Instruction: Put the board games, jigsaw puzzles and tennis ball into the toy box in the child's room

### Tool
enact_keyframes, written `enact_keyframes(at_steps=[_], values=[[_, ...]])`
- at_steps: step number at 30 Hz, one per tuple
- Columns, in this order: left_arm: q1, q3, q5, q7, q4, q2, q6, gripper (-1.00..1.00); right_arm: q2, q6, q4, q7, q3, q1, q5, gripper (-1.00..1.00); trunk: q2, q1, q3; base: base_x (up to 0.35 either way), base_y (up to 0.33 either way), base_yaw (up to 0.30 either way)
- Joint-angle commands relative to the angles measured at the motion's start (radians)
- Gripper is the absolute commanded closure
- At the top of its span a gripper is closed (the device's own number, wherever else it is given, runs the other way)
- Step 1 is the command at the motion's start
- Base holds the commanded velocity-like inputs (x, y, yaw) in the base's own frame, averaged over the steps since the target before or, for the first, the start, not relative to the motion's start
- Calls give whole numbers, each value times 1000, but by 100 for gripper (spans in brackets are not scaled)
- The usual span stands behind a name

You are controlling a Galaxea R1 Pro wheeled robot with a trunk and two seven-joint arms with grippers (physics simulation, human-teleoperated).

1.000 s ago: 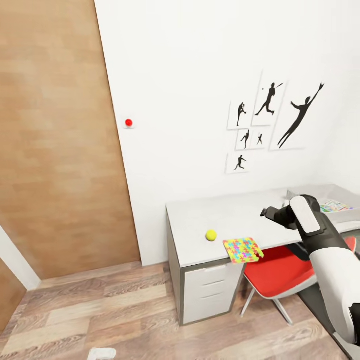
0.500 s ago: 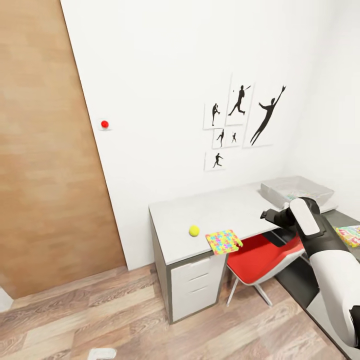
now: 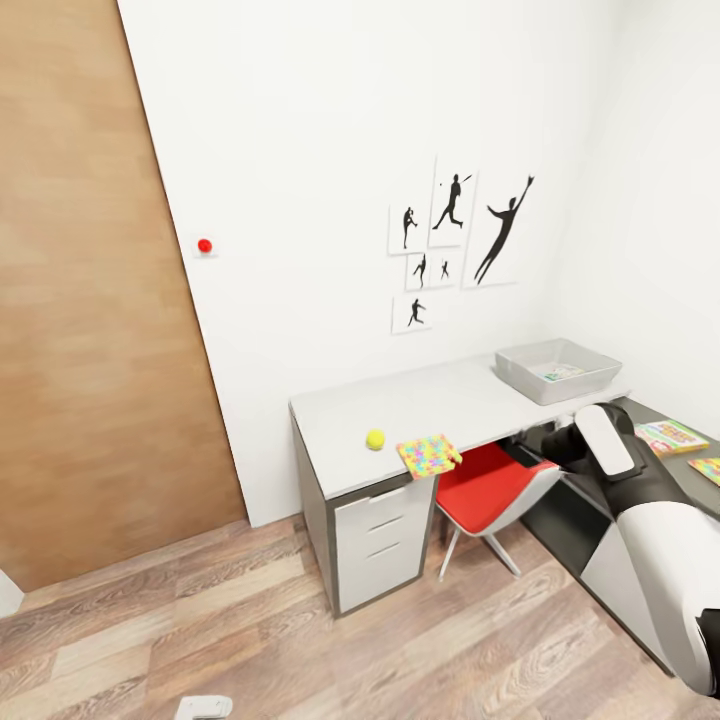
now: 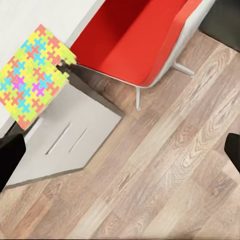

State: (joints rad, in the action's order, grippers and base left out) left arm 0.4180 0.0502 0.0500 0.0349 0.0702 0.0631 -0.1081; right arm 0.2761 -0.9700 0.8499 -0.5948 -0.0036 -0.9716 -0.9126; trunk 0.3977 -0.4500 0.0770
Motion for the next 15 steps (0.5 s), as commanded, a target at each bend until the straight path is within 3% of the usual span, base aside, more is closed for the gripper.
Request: enact_keyframes(at_steps=[1,9,15], values=[[1,5,5,2,-1,0,-4,-100,0,-2,-1,0,0,-1,-9,-100,2,0,2,-320,98,-8],[1,5,6,2,-1,0,-5,-100,1,-11,-20,54,5,-1,-4,-100,2,0,2,-257,83,-2],[1,5,6,2,-1,0,-12,-100,1,-10,-22,89,5,16,-1,-100,2,0,2,-75,16,0]])
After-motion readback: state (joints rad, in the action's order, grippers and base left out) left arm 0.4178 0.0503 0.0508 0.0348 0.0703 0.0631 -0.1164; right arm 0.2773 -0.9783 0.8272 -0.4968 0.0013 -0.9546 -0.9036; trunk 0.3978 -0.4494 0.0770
